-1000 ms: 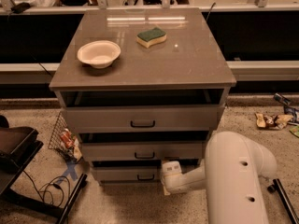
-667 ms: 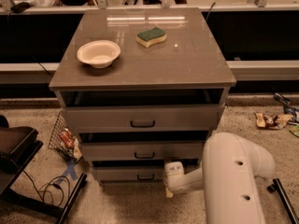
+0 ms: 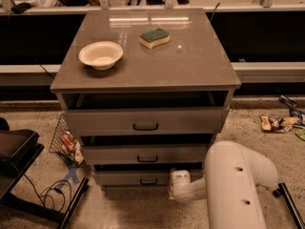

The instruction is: Open bottom drawer

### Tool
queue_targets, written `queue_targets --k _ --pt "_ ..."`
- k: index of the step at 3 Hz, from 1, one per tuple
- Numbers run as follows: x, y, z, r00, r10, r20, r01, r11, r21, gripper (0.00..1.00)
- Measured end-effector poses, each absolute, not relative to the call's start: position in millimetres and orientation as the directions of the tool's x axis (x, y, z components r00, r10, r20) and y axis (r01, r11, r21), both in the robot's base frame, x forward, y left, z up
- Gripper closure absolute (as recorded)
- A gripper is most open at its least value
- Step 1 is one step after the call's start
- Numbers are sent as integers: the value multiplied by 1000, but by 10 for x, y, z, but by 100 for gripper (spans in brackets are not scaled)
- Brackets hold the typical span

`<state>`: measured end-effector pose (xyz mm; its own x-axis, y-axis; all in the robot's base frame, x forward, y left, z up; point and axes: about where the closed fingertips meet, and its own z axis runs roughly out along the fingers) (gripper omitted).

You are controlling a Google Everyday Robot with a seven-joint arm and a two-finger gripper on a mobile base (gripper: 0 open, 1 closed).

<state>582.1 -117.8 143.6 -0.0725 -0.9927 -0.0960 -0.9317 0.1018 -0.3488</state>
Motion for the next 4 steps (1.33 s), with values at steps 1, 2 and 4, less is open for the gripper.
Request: queue_targets --k 1,2,4 --pt "5800 -1182 1419 -79 -992 -99 -933 108 -343 59" --pt "5800 -1182 1441 -79 -992 -99 -933 108 -343 84" --pt "5799 -1182 1464 -79 -992 -99 -933 108 -343 100"
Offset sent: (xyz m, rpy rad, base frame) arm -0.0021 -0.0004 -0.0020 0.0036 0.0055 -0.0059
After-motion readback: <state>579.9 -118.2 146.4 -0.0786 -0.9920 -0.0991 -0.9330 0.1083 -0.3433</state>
